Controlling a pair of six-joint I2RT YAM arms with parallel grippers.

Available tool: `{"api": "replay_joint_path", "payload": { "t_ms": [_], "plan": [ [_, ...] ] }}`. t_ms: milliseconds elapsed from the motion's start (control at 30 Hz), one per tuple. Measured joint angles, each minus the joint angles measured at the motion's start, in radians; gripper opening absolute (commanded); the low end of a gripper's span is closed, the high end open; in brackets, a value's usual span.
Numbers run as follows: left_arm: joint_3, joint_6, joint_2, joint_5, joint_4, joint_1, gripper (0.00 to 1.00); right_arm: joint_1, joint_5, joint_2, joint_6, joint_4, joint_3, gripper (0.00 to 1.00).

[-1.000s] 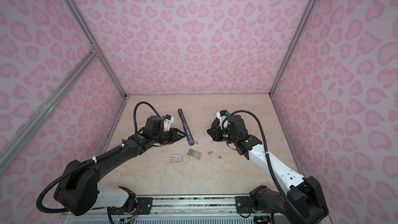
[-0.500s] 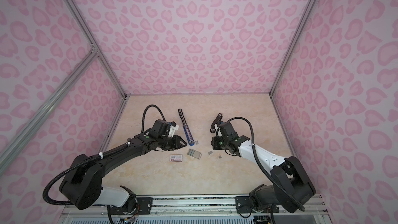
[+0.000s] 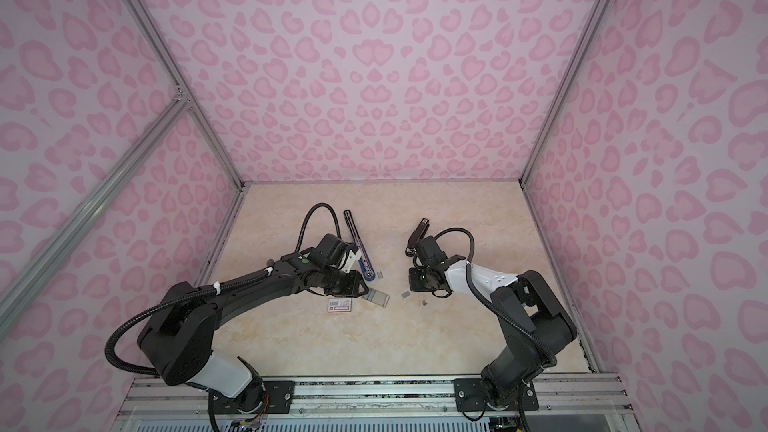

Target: Load the staples into the stapler

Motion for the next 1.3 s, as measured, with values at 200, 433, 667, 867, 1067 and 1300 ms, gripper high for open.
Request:
{"api": "replay_joint_path", "payload": {
  "t_ms": [200, 433, 667, 867, 1067, 1300],
  "plan": [
    [0.068, 0.034, 0.062, -0.042, -0.045, -0.047, 0.25, 0.000, 0.005, -0.069, 0.000, -0.010, -0.002, 0.32],
    [0.146, 0.056, 0.152, -0.089, -0.096, -0.095, 0.18, 0.000, -0.001, -0.238, 0.007, -0.015, -0.069, 0.30],
    [0.213, 0.069, 0.240, -0.156, -0.142, -0.115, 0.20, 0.000, -0.009, -0.390, 0.045, -0.029, -0.152, 0.29],
    [0.243, 0.070, 0.285, -0.181, -0.161, -0.124, 0.22, -0.001, -0.004, -0.447, 0.056, -0.039, -0.179, 0.28],
    [0.250, 0.076, 0.310, -0.199, -0.169, -0.130, 0.22, -0.004, -0.001, -0.454, 0.064, -0.043, -0.182, 0.27],
    [0.268, 0.077, 0.332, -0.222, -0.170, -0.135, 0.20, -0.006, -0.002, -0.460, 0.067, -0.042, -0.191, 0.27]
  ]
}}
